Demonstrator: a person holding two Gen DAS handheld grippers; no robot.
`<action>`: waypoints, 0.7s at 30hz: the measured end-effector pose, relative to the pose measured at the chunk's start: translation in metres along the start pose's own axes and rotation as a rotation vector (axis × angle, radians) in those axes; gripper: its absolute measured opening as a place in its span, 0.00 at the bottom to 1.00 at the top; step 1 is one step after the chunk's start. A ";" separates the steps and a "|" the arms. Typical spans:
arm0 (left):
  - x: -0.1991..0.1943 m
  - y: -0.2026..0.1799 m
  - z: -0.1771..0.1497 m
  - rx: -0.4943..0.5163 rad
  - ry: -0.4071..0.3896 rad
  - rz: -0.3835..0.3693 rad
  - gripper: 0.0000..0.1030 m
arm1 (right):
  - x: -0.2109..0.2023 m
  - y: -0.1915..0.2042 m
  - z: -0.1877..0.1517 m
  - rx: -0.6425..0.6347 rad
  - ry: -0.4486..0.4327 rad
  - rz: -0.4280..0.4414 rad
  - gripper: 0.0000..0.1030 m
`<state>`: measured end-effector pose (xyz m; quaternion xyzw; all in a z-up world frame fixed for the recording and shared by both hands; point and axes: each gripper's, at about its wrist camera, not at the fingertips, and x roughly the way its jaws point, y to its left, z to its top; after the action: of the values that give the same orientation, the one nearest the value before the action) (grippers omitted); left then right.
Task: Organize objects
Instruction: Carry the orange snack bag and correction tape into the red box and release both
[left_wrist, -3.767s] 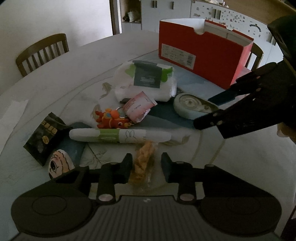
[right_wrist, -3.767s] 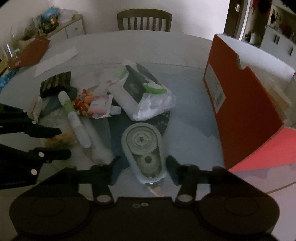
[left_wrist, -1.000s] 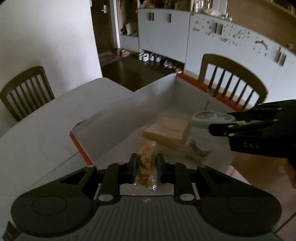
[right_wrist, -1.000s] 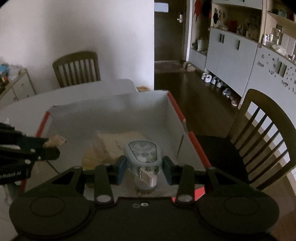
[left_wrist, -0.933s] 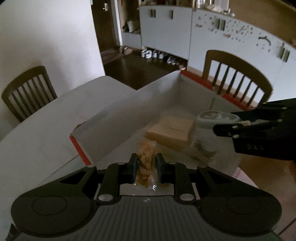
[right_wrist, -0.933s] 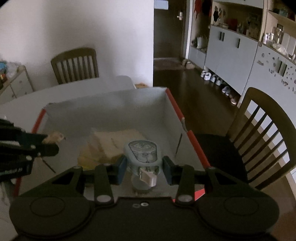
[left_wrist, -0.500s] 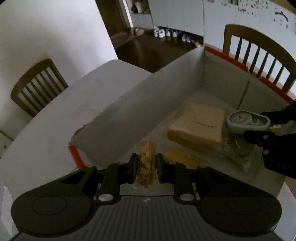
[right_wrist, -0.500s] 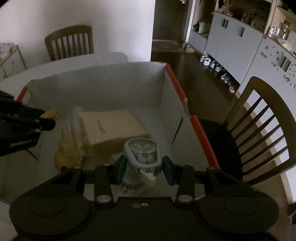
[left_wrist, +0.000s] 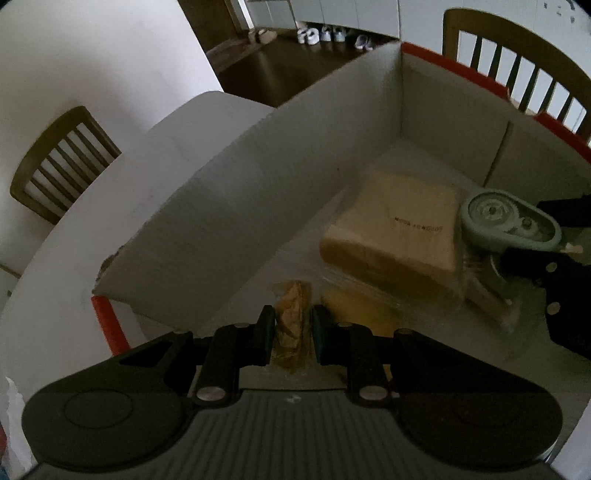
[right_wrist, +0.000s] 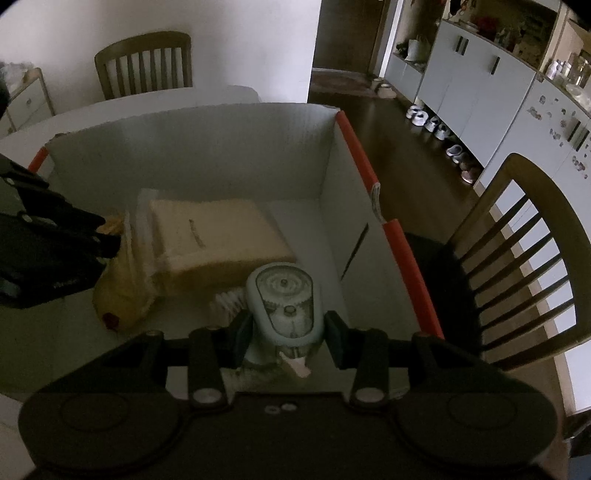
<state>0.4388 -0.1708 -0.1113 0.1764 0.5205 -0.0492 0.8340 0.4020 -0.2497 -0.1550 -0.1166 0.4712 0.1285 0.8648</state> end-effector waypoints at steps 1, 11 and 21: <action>0.000 -0.002 0.001 0.004 0.005 -0.001 0.19 | 0.000 0.001 0.000 -0.002 0.002 -0.001 0.41; 0.000 -0.005 0.006 -0.001 0.026 0.000 0.20 | -0.003 0.002 -0.002 -0.031 0.005 0.013 0.49; -0.014 0.001 0.001 -0.028 0.010 0.003 0.64 | -0.014 0.001 -0.004 -0.035 -0.018 0.032 0.60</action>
<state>0.4334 -0.1720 -0.0980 0.1658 0.5251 -0.0396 0.8338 0.3910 -0.2517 -0.1451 -0.1233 0.4628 0.1515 0.8646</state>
